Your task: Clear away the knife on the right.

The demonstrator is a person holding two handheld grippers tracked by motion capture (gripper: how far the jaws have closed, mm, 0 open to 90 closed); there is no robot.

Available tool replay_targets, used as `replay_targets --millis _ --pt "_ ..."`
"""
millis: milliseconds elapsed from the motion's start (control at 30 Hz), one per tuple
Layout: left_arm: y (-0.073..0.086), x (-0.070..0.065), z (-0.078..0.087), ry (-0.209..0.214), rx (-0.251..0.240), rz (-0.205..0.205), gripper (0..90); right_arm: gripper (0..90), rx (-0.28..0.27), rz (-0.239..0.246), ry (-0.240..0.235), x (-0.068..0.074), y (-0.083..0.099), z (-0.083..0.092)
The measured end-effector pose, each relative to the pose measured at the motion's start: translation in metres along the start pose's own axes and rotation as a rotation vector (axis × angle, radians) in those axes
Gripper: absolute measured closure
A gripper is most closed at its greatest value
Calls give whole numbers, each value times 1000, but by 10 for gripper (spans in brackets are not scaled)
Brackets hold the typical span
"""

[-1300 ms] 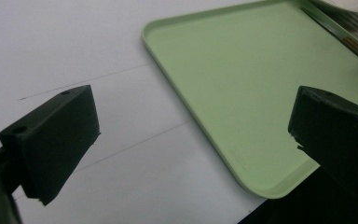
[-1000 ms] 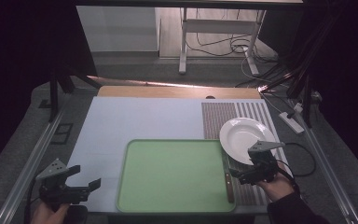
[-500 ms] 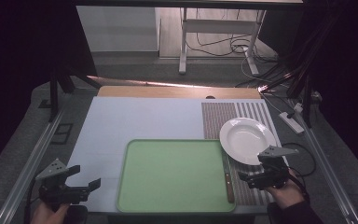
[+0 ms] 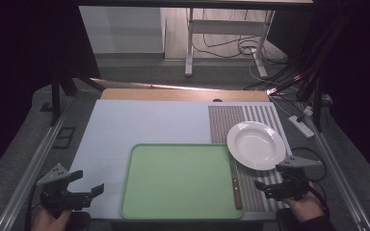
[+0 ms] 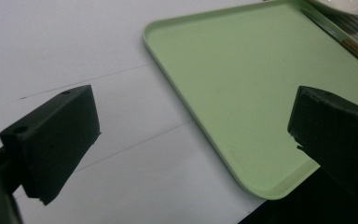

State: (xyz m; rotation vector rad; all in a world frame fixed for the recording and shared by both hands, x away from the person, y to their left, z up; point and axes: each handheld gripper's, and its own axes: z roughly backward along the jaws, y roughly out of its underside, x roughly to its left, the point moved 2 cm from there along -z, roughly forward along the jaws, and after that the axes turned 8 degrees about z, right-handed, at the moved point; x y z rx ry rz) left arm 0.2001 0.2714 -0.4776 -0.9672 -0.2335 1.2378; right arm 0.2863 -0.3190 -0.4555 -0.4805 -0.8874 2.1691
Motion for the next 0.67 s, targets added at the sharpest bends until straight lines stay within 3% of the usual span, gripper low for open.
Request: replay_targets --millis 367,667 --pt "0 0 0 4 0 7 16 0 -24 -20 36 -3 8 12" --pt "0 1 0 6 -2 6 18 0 -9 -10 61 -2 11 16"
